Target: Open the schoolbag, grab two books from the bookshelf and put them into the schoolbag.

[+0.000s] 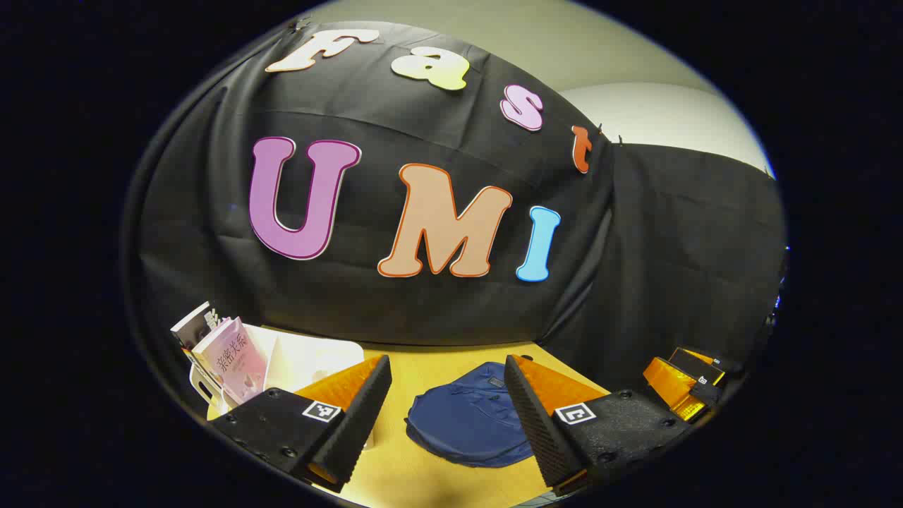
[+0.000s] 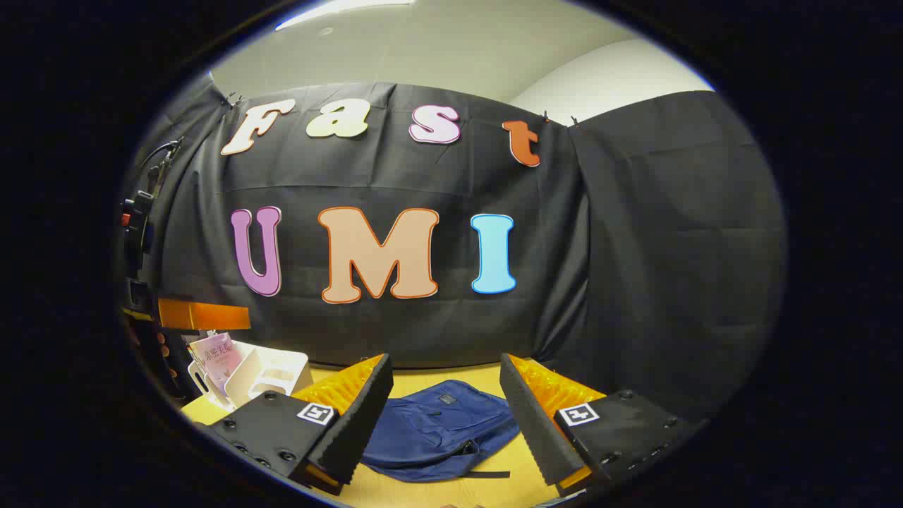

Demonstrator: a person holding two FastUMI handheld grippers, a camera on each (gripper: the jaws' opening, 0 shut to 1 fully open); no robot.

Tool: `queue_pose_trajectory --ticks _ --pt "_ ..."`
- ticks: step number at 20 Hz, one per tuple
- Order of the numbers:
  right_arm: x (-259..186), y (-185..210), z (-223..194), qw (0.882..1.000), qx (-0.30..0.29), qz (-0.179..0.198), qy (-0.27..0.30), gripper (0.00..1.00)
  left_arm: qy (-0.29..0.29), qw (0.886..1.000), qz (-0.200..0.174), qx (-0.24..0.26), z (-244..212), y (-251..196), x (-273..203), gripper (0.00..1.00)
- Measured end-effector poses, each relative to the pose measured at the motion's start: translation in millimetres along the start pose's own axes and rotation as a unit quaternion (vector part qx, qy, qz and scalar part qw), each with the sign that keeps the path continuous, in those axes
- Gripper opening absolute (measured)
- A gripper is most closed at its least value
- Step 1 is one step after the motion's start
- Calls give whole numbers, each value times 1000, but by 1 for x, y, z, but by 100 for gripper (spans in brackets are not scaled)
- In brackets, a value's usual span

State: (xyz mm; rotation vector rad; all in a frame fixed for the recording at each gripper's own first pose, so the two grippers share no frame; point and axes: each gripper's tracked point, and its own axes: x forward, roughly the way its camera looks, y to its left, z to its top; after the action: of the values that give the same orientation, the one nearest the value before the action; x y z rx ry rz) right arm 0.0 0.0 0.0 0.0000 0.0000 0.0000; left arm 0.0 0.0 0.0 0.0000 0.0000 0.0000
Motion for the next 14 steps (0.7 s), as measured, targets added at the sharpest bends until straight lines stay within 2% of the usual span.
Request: queue_pose_trajectory --ticks 3,4,6,7,8,11,12,14 --pt "2 1 7 1000 -16 -4 -11 94 -1 1000 -1 -1 3 3 5 94" --pt "2 1 7 1000 -19 -4 -13 94 0 1000 -2 -2 3 3 6 91" --pt "6 1 11 1000 -21 -5 -17 94 -1 1000 -4 -5 5 4 10 94" --pt "6 1 12 1000 -22 -7 -18 94 0 1000 -5 -6 4 4 13 90" --pt "8 1 12 1000 -24 -8 -18 94 0 1000 -5 -6 5 5 14 94" --pt "11 2 12 999 -26 -11 -16 94 -2 1000 -3 -3 6 8 17 94" --pt "12 3 10 1000 -25 -10 -15 94 -1 1000 -3 -2 6 10 17 90" --pt "17 5 8 1000 -24 -9 -12 94 -2 1000 0 -1 6 13 19 94"
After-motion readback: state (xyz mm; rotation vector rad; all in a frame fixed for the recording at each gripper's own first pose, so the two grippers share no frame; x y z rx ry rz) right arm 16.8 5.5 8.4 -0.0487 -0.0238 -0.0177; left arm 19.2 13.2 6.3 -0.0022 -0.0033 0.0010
